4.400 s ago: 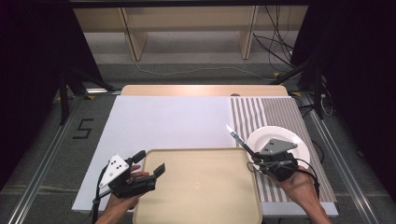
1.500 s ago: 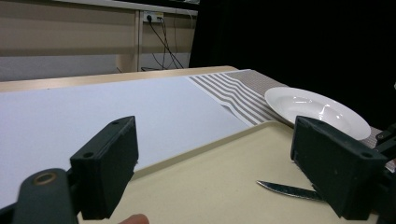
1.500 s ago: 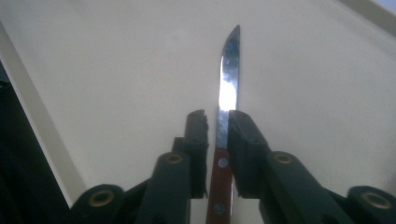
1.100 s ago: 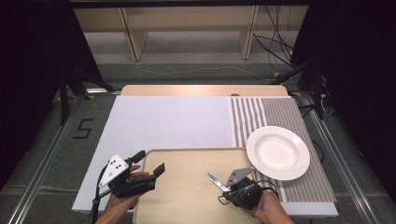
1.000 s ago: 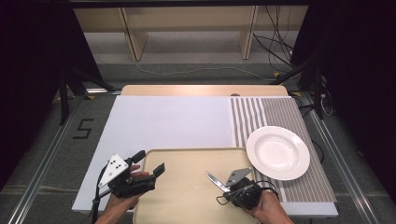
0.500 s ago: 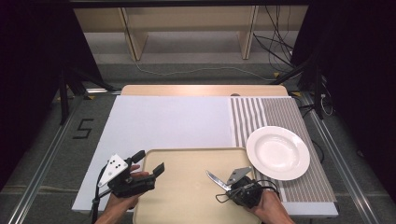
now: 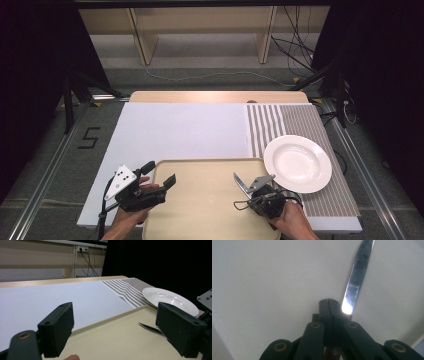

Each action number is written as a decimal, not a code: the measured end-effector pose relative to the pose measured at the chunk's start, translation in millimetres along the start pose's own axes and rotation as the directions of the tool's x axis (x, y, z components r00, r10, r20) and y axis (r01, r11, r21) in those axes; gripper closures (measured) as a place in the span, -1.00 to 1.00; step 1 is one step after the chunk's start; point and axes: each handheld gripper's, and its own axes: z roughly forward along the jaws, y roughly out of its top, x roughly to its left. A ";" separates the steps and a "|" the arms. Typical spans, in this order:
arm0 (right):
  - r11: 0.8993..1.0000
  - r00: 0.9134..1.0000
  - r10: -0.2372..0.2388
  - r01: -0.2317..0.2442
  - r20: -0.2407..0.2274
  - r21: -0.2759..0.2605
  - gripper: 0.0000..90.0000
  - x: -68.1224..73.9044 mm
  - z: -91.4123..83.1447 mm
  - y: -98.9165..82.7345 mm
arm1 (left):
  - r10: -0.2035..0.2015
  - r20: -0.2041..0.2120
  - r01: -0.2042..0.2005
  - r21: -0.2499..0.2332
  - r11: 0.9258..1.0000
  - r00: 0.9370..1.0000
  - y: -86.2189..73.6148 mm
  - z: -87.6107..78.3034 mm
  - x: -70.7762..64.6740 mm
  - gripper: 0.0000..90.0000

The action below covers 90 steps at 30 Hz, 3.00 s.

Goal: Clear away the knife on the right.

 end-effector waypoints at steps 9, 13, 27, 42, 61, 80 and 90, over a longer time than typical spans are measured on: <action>0.999 0.998 0.036 -0.037 0.048 0.017 1.00 -7.9 -3.9 -4.2 | 0.000 0.000 0.000 -0.003 1.000 1.000 0.2 -0.3 0.1 -0.67; 0.998 0.996 0.063 -0.064 0.059 0.019 1.00 -11.9 -6.7 -7.2 | 0.003 0.001 -0.003 -0.003 1.000 1.000 0.4 -0.5 -0.3 -0.67; 0.995 0.993 0.090 -0.094 0.079 0.039 1.00 -20.6 -12.7 -14.8 | 0.014 0.003 -0.014 -0.001 1.000 1.000 0.3 -0.5 -1.0 -0.67; 0.971 0.995 0.104 -0.098 0.013 -0.218 0.55 -19.0 -40.3 -9.0 | 0.021 0.008 -0.022 0.002 1.000 1.000 -0.3 0.2 -1.9 -0.67; 0.807 0.980 0.153 -0.197 -0.126 -0.557 -0.26 -23.3 -72.8 -11.3 | 0.019 0.015 -0.019 0.013 1.000 1.000 -1.2 1.3 -2.5 -0.67; 0.719 0.975 0.179 -0.220 -0.130 -0.660 -0.46 -35.1 -91.7 -26.1 | 0.020 0.027 -0.021 0.025 0.999 0.999 -1.5 1.8 -3.5 -0.67; 0.712 0.974 0.197 -0.220 -0.112 -0.667 -0.50 -39.3 -94.9 -32.2 | 0.021 0.035 -0.022 0.030 0.999 0.999 -1.6 1.4 -4.1 -0.67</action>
